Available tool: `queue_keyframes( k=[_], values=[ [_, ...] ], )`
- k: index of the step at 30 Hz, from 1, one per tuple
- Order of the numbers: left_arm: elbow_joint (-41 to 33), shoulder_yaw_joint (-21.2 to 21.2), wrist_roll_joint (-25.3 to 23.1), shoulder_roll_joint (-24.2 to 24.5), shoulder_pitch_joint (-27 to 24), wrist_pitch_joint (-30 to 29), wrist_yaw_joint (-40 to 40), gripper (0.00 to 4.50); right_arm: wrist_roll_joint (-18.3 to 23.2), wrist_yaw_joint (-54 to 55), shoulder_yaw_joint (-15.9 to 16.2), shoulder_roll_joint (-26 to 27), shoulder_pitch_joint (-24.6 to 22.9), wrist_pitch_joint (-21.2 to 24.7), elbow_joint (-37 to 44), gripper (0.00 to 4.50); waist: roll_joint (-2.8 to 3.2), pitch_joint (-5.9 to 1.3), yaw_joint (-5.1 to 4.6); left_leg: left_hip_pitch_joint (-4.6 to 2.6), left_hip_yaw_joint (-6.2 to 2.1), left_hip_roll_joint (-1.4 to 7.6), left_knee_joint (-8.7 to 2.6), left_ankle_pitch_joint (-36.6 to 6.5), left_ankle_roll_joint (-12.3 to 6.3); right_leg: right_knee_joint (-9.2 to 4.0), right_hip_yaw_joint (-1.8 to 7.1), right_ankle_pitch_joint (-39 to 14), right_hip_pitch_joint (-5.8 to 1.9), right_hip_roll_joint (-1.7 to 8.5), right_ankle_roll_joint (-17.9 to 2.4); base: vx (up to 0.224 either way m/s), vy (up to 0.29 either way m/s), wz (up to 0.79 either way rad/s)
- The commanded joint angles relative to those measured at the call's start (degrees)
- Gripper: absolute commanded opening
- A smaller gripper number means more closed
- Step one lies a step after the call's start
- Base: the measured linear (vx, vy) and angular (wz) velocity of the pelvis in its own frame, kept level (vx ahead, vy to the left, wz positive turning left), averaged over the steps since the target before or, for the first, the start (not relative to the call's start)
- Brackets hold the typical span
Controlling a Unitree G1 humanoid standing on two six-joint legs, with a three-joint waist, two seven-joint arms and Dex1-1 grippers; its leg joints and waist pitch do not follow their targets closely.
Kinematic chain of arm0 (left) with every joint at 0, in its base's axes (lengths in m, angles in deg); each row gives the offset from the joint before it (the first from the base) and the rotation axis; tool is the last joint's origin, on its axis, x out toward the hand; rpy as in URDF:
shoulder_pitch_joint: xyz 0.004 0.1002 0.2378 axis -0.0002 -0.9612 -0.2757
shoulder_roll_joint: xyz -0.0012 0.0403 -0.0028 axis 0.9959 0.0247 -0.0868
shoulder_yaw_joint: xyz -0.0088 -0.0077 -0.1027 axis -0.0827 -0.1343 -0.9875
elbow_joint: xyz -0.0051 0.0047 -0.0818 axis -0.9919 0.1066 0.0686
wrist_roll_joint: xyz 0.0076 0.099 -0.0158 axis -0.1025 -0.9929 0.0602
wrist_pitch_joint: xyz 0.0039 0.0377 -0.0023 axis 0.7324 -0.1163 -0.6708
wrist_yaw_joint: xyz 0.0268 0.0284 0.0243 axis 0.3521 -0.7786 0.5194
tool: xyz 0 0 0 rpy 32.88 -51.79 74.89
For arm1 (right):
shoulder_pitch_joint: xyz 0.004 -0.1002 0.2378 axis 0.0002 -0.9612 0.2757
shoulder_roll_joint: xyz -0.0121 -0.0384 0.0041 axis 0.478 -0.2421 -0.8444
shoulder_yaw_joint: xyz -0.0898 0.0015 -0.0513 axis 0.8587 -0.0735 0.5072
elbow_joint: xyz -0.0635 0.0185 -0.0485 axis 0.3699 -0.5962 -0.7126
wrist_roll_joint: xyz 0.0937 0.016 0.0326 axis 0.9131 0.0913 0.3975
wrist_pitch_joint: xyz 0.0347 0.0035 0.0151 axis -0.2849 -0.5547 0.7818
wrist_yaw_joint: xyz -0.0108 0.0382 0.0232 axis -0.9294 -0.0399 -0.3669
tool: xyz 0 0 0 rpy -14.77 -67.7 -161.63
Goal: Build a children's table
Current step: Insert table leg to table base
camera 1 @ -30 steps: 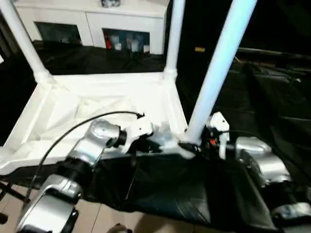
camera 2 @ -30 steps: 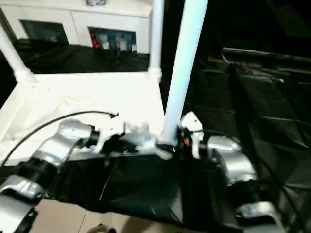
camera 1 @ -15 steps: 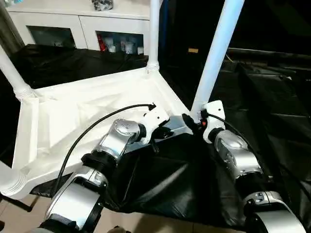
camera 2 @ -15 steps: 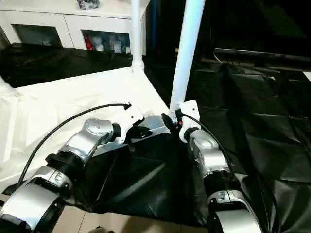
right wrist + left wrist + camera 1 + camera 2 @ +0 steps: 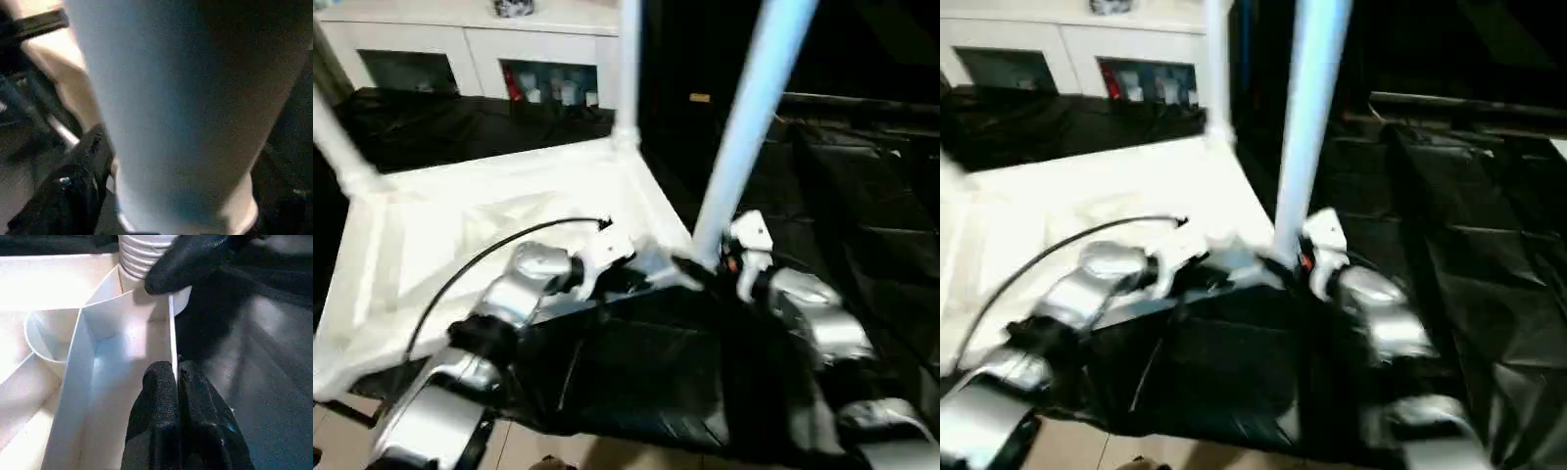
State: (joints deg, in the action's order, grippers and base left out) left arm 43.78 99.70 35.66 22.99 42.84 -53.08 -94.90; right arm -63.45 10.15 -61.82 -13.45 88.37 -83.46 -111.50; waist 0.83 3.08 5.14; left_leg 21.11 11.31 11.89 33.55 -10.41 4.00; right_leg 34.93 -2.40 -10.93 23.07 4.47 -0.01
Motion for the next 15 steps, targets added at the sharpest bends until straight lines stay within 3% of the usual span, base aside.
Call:
queue_keyframes(
  k=[1, 6, 12, 13, 15],
  values=[
    [-2.7, 1.7, 1.4, -0.8, -0.2, 1.6, -3.2, 0.00, 0.1, -4.4, 3.1, -0.3, -1.0, 0.9, 1.6, 3.66, -0.18, -3.57, -0.03, -0.94, -0.45, 1.63, -3.85, -13.0, -2.61, -4.12, 1.96, -8.6, -2.56, 3.21, -15.1, 0.000, 0.000, 0.00],
    [-7.5, 2.5, 3.9, 2.6, -2.0, -0.6, -11.6, 0.00, 2.0, -18.0, 6.7, -7.3, -3.7, 3.7, 7.7, 3.66, -0.49, -3.48, 0.55, -0.82, -0.46, 1.75, -3.93, -13.1, -3.00, -4.03, 1.99, -9.0, -2.61, 3.24, -14.4, 0.000, 0.000, 0.00],
    [-8.0, 2.9, 3.9, 3.4, -2.3, -0.6, -13.2, 0.00, 3.0, -21.6, 7.4, -8.5, -4.3, 5.6, 9.7, 3.66, -0.55, -3.49, 0.66, -0.76, -0.52, 1.67, -3.87, -12.7, -2.61, -4.15, 2.00, -10.7, -2.50, 3.35, -14.2, 0.000, 0.000, 0.00],
    [-8.0, 2.8, 3.9, 3.5, -2.4, -0.7, -12.9, 0.00, 3.3, -21.6, 7.4, -8.4, -4.5, 6.0, 10.0, 3.41, -0.55, -3.47, 0.64, -0.77, -0.53, 1.66, -3.91, -12.8, -2.50, -4.17, 1.98, -11.0, -2.49, 3.32, -14.1, 0.000, 0.000, 0.00],
    [-8.1, 2.6, 3.7, 3.4, -2.5, -0.8, -11.9, 0.00, 3.7, -20.7, 7.2, -7.9, -5.0, 6.2, 10.3, 3.32, -0.50, -3.49, 0.69, -0.84, -0.57, 1.68, -3.93, -12.9, -2.29, -4.22, 1.98, -11.6, -2.45, 3.35, -13.9, 0.000, 0.000, 0.00]
  ],
)
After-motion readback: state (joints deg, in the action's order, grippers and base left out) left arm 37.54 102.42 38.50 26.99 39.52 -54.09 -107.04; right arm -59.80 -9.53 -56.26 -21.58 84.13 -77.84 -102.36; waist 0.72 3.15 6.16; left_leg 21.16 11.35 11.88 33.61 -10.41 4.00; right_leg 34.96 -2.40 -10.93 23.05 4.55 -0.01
